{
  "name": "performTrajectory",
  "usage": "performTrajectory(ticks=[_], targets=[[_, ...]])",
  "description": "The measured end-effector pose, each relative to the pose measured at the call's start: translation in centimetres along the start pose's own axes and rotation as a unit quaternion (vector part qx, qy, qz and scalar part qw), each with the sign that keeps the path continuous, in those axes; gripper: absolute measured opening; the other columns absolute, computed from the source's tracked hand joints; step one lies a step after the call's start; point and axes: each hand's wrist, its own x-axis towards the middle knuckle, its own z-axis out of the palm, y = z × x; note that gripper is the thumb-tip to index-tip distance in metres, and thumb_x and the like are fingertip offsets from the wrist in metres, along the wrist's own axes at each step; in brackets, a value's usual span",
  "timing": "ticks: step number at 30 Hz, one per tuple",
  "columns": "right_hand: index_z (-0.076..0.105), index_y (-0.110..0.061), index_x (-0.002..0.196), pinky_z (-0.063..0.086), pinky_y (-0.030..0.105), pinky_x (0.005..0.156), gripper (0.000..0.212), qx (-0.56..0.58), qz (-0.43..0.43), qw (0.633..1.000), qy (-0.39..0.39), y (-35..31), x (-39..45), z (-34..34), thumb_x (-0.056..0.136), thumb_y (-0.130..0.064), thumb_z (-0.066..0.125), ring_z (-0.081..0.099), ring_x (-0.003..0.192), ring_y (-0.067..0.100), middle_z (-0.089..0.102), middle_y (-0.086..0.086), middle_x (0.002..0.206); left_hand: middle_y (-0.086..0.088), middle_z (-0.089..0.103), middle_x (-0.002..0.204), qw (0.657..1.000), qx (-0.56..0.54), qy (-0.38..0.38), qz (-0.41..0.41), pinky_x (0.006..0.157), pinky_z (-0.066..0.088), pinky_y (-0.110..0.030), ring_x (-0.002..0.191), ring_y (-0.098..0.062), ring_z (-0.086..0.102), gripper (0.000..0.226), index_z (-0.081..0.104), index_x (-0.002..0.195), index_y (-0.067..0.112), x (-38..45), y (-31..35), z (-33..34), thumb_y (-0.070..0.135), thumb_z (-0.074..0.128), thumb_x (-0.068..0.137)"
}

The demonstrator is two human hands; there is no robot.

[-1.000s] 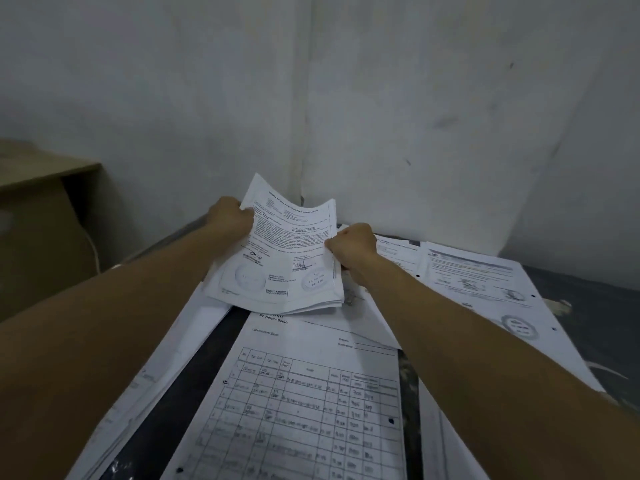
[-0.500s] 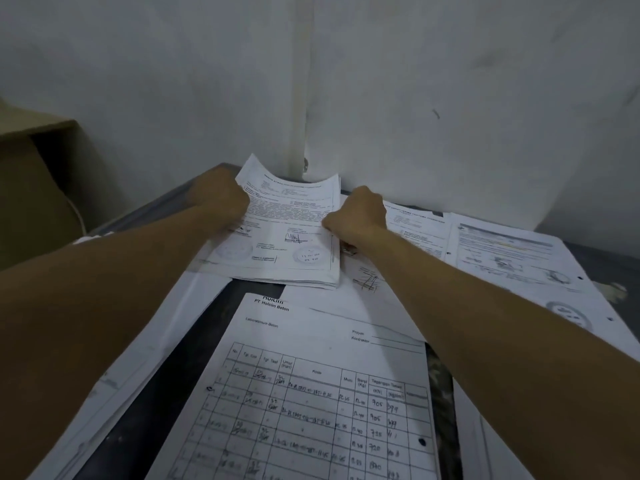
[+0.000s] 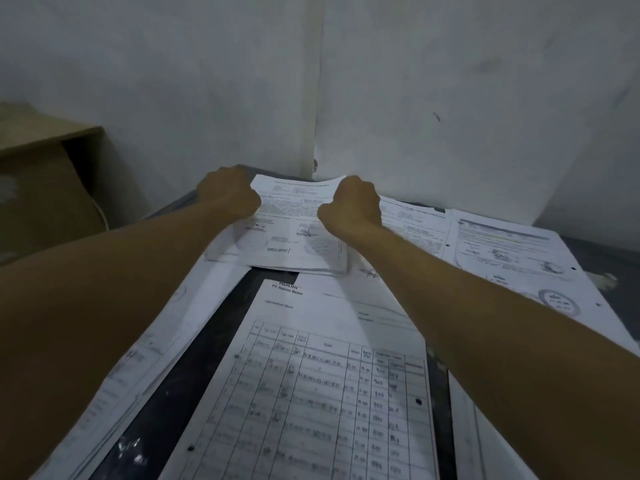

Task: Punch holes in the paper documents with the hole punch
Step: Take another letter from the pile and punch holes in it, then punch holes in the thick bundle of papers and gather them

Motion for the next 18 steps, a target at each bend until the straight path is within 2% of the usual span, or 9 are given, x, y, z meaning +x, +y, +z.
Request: performTrajectory(ticks=[3, 6, 8, 10, 13, 15, 18], targets=[[0.028, -0.016, 0.060, 0.019, 0.024, 0.040, 0.039, 0.002, -0.025, 1.000, -0.010, -1.7, -2.3, -0.4, 0.076, -0.002, 0.061, 0.030, 0.048, 0.011, 0.033, -0.003, 0.059, -0.009, 0.057, 0.085, 1.000, 0.014, 0.003, -0.001, 0.065, 0.042, -0.030, 0.075, -0.026, 0.055, 0.011, 0.053, 0.088, 0.007, -2.0, -0.5, -2.1, 0.018, 0.056, 0.090], [0.030, -0.015, 0.059, 0.018, 0.023, 0.039, 0.036, -0.004, -0.052, 0.998, -0.021, -3.0, -4.8, -0.7, 0.075, -0.003, 0.059, 0.029, 0.047, 0.011, 0.031, -0.003, 0.056, -0.007, 0.055, 0.076, 1.000, 0.014, 0.027, 0.009, 0.059, 0.041, -0.027, 0.065, -0.024, 0.054, 0.019, 0.053, 0.079, 0.007, -4.4, -1.8, -3.7, 0.022, 0.053, 0.091], [0.040, -0.012, 0.064, 0.025, 0.024, 0.041, 0.024, 0.001, -0.063, 0.997, -0.033, -3.4, -6.5, -0.9, 0.076, -0.006, 0.059, 0.036, 0.051, 0.011, 0.038, -0.003, 0.060, -0.004, 0.051, 0.067, 0.999, 0.009, 0.044, 0.014, 0.050, 0.034, -0.024, 0.056, -0.019, 0.048, 0.026, 0.049, 0.070, 0.009, -6.3, -2.4, -4.4, 0.024, 0.051, 0.092], [0.053, -0.008, 0.077, 0.037, 0.023, 0.048, 0.008, 0.006, -0.073, 0.997, -0.039, -3.4, -8.1, -1.3, 0.077, -0.008, 0.062, 0.050, 0.062, 0.015, 0.051, 0.000, 0.070, -0.003, 0.048, 0.064, 0.998, 0.009, 0.052, 0.025, 0.050, 0.032, -0.025, 0.054, -0.016, 0.044, 0.030, 0.046, 0.066, 0.010, -8.2, -2.8, -5.0, 0.024, 0.049, 0.093], [0.065, -0.002, 0.094, 0.056, 0.031, 0.067, 0.020, 0.001, -0.075, 0.997, -0.036, -3.2, -10.4, -2.2, 0.078, -0.012, 0.064, 0.061, 0.079, 0.020, 0.065, 0.005, 0.089, -0.004, 0.049, 0.066, 0.998, 0.001, 0.060, 0.032, 0.061, 0.038, -0.029, 0.059, -0.021, 0.050, 0.029, 0.049, 0.069, 0.009, -11.1, -3.4, -5.8, 0.025, 0.047, 0.093], [0.067, -0.003, 0.099, 0.059, 0.038, 0.076, 0.024, -0.003, -0.074, 0.997, -0.030, -3.1, -11.9, -2.9, 0.078, -0.013, 0.064, 0.065, 0.085, 0.022, 0.069, 0.008, 0.095, -0.004, 0.049, 0.067, 0.998, -0.002, 0.060, 0.031, 0.063, 0.040, -0.030, 0.066, -0.026, 0.054, 0.028, 0.050, 0.071, 0.008, -12.8, -4.1, -6.4, 0.026, 0.047, 0.092], [0.069, -0.003, 0.099, 0.060, 0.041, 0.077, 0.023, -0.008, -0.074, 0.997, -0.035, -3.4, -14.4, -3.2, 0.078, -0.012, 0.065, 0.066, 0.084, 0.023, 0.070, 0.008, 0.095, -0.005, 0.049, 0.069, 0.998, 0.009, 0.058, 0.028, 0.061, 0.038, -0.029, 0.068, -0.028, 0.054, 0.020, 0.054, 0.079, 0.005, -15.3, -5.4, -6.8, 0.022, 0.051, 0.090]])
